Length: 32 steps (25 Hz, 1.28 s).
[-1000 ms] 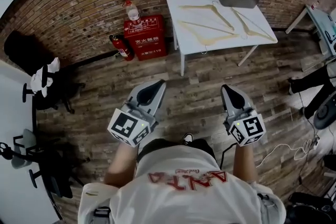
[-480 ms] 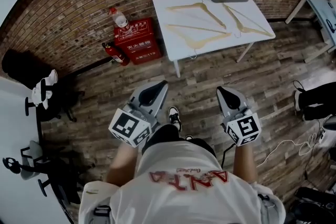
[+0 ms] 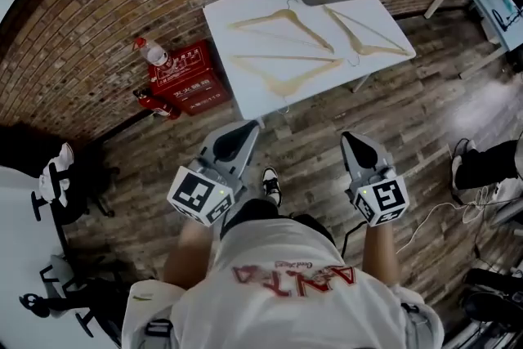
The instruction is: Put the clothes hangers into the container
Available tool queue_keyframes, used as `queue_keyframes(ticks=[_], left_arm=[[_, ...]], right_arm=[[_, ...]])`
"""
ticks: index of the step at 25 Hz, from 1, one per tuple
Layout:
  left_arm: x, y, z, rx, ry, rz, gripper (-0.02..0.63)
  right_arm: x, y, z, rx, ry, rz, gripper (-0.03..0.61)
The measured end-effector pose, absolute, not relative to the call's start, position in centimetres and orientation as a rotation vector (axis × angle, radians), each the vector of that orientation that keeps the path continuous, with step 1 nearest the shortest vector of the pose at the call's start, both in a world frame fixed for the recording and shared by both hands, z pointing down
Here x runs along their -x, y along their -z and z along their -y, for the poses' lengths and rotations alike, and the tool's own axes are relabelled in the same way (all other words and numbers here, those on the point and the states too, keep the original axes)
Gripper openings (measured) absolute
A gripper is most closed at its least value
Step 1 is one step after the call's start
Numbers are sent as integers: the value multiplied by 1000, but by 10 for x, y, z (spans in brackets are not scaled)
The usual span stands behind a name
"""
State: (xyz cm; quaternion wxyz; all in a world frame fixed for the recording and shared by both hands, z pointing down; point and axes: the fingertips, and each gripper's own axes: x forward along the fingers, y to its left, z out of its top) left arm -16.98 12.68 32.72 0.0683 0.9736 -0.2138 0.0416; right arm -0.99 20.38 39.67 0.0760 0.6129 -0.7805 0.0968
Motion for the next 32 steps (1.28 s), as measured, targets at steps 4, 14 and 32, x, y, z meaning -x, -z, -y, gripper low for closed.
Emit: queue_keyframes(ticks=[4, 14, 32], left_arm=[[170, -327, -70, -2909, -96, 658, 11], [161, -330, 33, -2898, -3, 583, 11], [103, -330, 130, -2819, -32, 804, 9]], right_arm=[[-3, -389, -155, -1902, -297, 2291, 2], [-14, -359, -58, -1971, -236, 2220, 2], [-89, -376, 83, -1758, -281, 2345, 2]])
